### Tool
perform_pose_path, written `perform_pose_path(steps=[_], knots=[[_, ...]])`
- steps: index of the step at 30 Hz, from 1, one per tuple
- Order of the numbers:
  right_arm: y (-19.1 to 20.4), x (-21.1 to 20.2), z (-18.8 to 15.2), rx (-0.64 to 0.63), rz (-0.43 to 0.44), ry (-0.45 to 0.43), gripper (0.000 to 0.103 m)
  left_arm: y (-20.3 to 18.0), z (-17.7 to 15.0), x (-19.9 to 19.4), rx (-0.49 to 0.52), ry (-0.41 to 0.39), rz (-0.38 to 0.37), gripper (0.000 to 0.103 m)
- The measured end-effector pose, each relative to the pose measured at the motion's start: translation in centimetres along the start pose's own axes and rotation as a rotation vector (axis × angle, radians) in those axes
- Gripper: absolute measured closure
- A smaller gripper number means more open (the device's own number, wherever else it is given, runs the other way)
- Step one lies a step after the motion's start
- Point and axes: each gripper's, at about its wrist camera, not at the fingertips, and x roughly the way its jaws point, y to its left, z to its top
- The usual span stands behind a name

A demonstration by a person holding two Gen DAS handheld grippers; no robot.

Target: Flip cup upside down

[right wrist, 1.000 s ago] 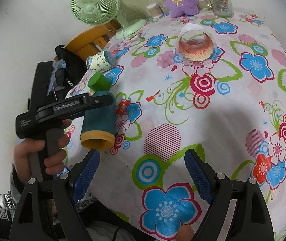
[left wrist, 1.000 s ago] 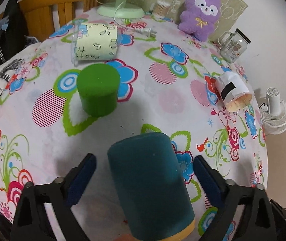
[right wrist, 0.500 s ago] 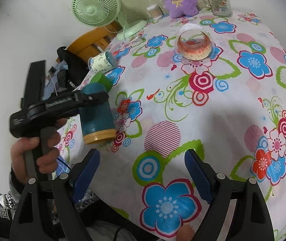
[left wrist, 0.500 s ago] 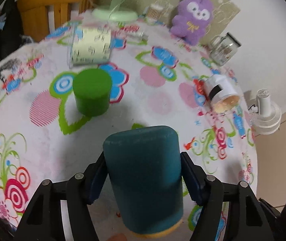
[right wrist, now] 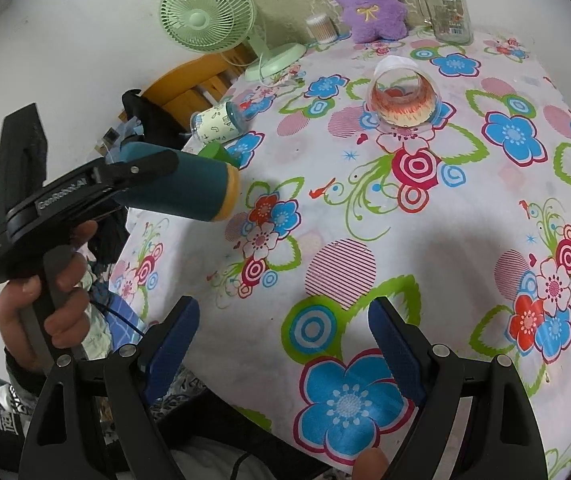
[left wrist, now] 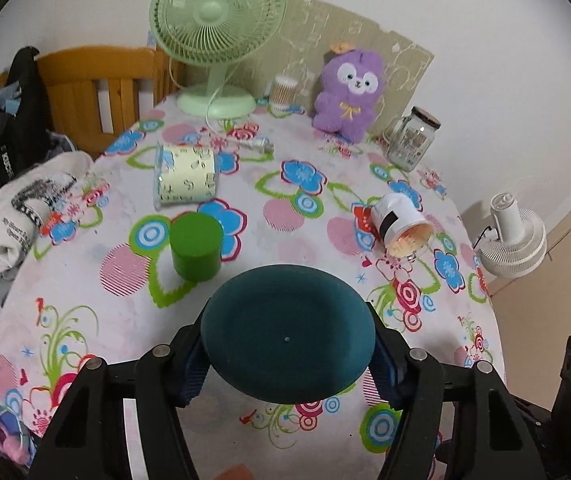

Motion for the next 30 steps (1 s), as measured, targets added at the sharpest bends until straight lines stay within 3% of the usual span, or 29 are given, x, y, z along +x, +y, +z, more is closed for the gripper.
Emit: perform_pose_path(steps=[8,17,22,30], knots=[[0.3,-0.1,-0.2,-0.008,0.002,-0.005,0.015,-0.9,-1.8,-2.6,0.103,0.006,0.055,0.034],[0.6,0.4,-0.1,-0.006,0.009,0.006,0.015,-0.9,-3.1,0.3,0.136,0.099,0.11,0.034],[0.2,0.4,-0.1,0.007,0.002,0.007,0.015,-1.3,-3.2,1.3,0.15,0.108,0.103,0.02],[0.0,0.5,-0.1,0.008,0.0,0.007,0.015,-1.7,-3.0,1.0,0.154,0.092,0.087,0.016]])
